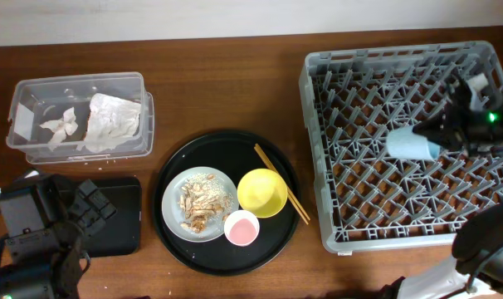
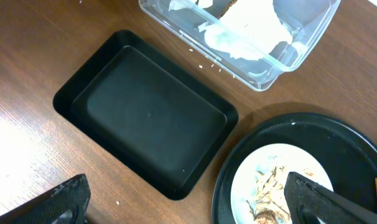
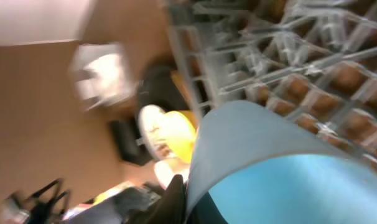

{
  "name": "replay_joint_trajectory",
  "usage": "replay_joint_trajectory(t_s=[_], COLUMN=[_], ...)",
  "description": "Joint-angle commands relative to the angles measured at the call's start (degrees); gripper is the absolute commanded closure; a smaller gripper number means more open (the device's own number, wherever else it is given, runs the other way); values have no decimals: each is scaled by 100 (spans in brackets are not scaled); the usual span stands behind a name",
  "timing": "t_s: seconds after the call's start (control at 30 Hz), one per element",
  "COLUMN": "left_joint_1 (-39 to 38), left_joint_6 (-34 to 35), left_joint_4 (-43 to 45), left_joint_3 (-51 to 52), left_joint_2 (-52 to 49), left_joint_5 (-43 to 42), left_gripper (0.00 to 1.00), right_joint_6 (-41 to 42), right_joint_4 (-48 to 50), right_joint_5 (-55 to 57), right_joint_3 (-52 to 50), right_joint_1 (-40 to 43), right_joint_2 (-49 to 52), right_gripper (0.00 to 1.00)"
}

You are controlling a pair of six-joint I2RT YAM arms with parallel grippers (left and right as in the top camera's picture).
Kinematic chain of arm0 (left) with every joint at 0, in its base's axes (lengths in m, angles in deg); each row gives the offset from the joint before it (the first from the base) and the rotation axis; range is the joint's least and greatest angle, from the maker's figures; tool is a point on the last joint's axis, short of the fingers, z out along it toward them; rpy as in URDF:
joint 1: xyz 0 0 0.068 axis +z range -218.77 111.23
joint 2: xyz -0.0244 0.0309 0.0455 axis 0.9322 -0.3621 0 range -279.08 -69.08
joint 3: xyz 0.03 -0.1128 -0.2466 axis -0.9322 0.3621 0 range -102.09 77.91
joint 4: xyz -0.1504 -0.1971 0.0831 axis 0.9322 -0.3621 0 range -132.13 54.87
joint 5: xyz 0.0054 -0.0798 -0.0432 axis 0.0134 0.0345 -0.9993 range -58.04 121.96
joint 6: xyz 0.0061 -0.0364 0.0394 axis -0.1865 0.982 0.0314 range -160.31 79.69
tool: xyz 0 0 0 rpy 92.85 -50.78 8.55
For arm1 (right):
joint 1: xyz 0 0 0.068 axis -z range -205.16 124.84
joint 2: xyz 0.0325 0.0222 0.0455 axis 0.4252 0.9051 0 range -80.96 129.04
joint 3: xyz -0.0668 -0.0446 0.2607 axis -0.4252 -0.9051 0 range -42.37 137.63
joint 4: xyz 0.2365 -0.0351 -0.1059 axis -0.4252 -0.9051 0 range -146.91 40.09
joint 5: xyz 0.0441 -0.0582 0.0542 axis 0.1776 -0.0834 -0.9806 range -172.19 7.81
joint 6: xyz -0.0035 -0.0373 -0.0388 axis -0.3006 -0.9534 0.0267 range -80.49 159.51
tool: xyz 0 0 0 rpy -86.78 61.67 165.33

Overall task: Sort waste into correct bins and load items into the dishwasher rack
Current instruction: 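Carry the blue cup right and set it in the dish rack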

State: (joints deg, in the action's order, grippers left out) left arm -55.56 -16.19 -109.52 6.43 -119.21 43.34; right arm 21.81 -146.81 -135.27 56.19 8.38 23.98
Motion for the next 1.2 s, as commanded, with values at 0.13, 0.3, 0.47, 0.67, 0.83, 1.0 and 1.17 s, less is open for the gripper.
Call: replay_joint_trajectory(t_s=[0.13,0.3,0.47,0.67,0.83,1.0,1.17], left_joint_1=[24,24,24,24,24,24,24], left_joint_6=[72,72,70,72,72,72,72], left_joint_4=[-11,-9,-11,-11,-11,-11,-11], left_joint_3=[-20,-20,-20,-20,-20,-20,-20], left_joint_2=[22,22,24,24,24,24,24], left_joint_5=[0,0,0,0,0,0,0], left_gripper=[1,1,1,1,1,1,1], right_joint_6=[-1541,-1513,-1508,-990,-817,-293,2033], right_joint_4=[866,1132,1259,1300,1268,1309,1526], right_joint_5=[-1705,-1849,-1823,-1379,-627,249,2883], right_joint_3=[-1663,-1864,-1864,-1864,-1864,-1779,-1239], right_joint_1=[20,-9,-323,-299,28,109,109], right_joint_2=[160,750,828,992,986,874,-122], right_gripper=[96,96,96,96,85,75,70])
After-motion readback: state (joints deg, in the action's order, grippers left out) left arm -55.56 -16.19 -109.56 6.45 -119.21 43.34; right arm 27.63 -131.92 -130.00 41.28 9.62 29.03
